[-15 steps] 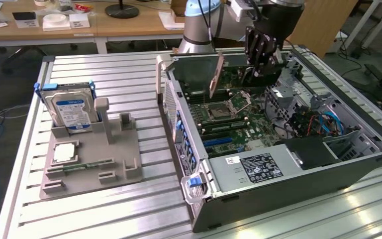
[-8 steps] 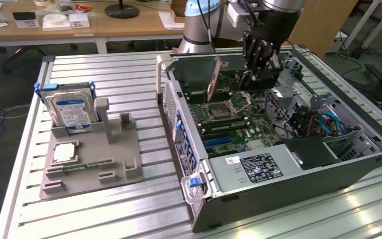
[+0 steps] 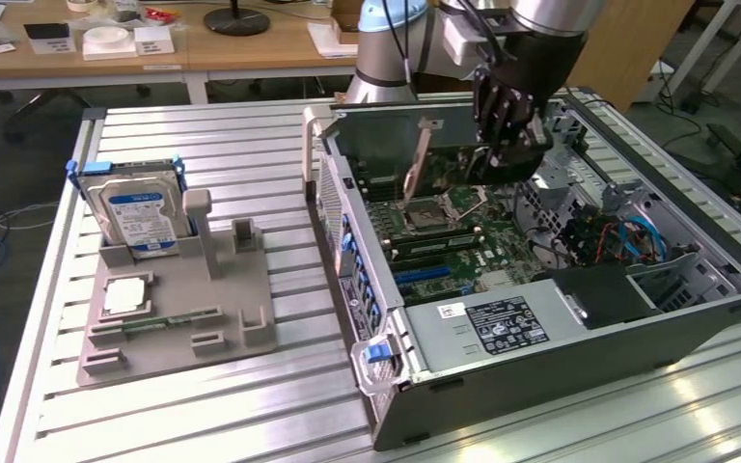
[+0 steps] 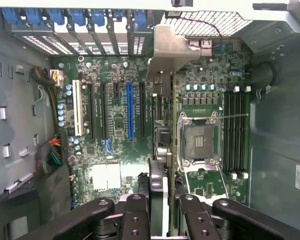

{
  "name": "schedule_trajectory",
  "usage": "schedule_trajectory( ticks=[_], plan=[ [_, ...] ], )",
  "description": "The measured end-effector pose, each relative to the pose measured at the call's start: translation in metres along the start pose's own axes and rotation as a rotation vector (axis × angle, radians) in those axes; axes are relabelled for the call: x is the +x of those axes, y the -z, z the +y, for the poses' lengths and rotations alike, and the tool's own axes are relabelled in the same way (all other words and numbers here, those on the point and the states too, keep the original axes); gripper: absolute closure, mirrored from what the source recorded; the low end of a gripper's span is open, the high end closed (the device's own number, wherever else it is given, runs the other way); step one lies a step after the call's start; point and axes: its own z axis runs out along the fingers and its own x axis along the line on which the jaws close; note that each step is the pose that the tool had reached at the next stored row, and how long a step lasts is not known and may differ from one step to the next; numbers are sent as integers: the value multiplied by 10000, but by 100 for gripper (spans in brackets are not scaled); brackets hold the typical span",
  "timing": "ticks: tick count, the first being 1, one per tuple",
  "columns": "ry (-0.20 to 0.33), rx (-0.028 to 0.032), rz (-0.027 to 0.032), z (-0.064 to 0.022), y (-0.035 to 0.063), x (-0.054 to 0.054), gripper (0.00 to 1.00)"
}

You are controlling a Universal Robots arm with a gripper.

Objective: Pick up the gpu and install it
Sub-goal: 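Insert the gpu into the slot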

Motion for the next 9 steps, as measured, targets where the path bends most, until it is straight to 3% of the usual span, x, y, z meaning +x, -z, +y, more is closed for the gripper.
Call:
schedule_trajectory(
  ticks=[9],
  plan=[
    [-1, -8, 0, 30, -128, 56, 73]
  ],
)
